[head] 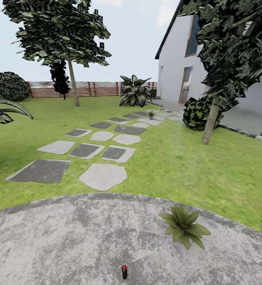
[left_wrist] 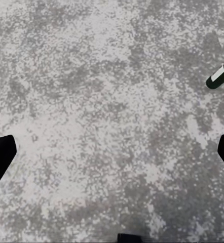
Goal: Pick up the pesticide atomizer in the garden and spray insectifuge to fully cover both potted plants in the garden.
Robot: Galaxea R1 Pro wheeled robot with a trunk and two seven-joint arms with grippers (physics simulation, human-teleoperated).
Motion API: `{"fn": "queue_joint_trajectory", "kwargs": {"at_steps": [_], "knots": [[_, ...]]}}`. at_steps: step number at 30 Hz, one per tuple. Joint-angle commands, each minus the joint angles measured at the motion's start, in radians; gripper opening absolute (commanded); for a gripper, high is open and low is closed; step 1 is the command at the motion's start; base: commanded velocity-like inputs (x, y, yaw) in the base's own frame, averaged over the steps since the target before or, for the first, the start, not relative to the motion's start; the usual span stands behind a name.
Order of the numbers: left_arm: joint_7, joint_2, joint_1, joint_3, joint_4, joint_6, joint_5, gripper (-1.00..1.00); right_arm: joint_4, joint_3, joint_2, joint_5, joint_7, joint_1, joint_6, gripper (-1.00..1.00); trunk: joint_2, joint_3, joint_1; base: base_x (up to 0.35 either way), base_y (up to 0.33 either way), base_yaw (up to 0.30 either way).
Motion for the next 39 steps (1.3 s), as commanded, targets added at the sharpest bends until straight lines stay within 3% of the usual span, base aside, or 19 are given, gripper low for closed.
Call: {"fn": "queue_joint_trajectory", "kwargs": {"at_steps": [1, 5, 13, 39], "knots": [[0.001, 0.001, 0.001, 0.003, 0.001, -0.01, 0.01, 1.0, 0.003, -0.001, -0.004, 0.001, -0.001, 0.0, -0.003, 1.0, -0.001, -0.001, 0.0, 0.022, 0.309, 0.0], [-0.005, 0.002, 0.004, 0.029, 0.002, -0.021, 0.013, 1.0, 0.013, 0.001, -0.021, 0.001, -0.001, 0.0, -0.005, 1.0, -0.001, -0.001, 0.0, 0.019, 0.31, 0.0], [-0.012, 0.002, 0.006, 0.034, 0.003, -0.026, 0.014, 1.0, 0.044, -0.001, -0.024, -0.001, -0.002, 0.0, -0.014, 1.0, -0.001, -0.001, 0.0, 0.103, 0.32, 0.049], [-0.013, 0.002, 0.007, 0.035, 0.003, -0.027, 0.016, 1.0, 0.053, -0.002, -0.023, -0.001, -0.003, 0.0, -0.015, 1.0, -0.001, -0.001, 0.0, 0.138, 0.298, 0.268]]}}
